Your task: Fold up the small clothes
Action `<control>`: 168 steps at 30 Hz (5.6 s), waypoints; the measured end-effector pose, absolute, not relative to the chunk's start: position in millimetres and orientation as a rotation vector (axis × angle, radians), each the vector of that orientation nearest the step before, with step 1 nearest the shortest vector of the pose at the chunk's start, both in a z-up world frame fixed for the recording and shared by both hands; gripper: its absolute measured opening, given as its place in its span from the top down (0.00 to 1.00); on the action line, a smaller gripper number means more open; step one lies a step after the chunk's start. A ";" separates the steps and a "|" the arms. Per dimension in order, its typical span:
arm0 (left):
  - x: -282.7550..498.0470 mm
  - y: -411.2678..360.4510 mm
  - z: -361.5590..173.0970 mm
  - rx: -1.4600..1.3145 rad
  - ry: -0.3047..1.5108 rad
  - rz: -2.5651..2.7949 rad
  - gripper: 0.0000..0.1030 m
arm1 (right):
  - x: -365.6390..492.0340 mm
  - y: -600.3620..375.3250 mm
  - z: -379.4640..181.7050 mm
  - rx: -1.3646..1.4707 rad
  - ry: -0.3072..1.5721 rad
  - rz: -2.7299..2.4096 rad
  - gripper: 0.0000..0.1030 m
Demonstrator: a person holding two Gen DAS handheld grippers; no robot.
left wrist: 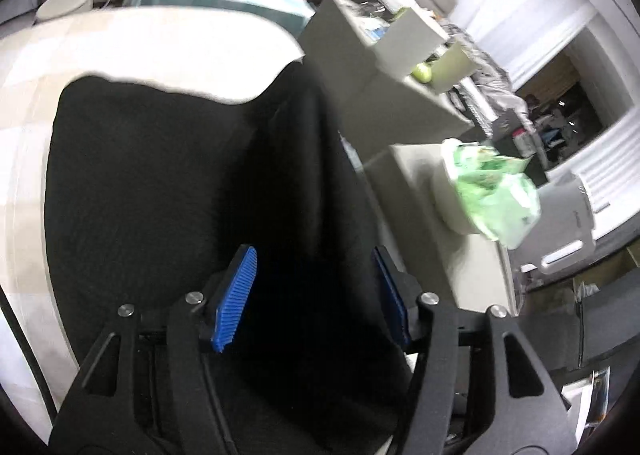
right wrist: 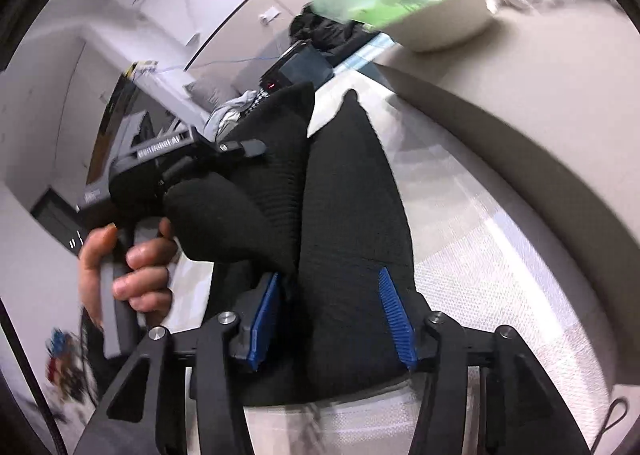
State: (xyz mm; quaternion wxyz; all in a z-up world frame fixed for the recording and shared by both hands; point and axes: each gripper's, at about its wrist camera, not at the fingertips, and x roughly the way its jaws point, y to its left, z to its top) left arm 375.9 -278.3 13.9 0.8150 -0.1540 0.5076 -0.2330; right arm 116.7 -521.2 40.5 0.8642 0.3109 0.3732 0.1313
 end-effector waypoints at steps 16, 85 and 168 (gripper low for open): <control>323.4 -189.5 6.4 -0.316 1.060 -0.376 0.35 | 121.4 -528.0 28.5 0.715 0.817 0.228 0.81; 166.8 -113.6 -45.7 -0.303 1.098 -0.374 0.42 | 91.7 -491.9 72.0 0.651 0.915 0.252 0.79; 250.9 -75.9 -52.2 -0.454 1.019 -0.304 0.81 | 179.2 -436.2 46.0 0.402 0.995 0.473 0.73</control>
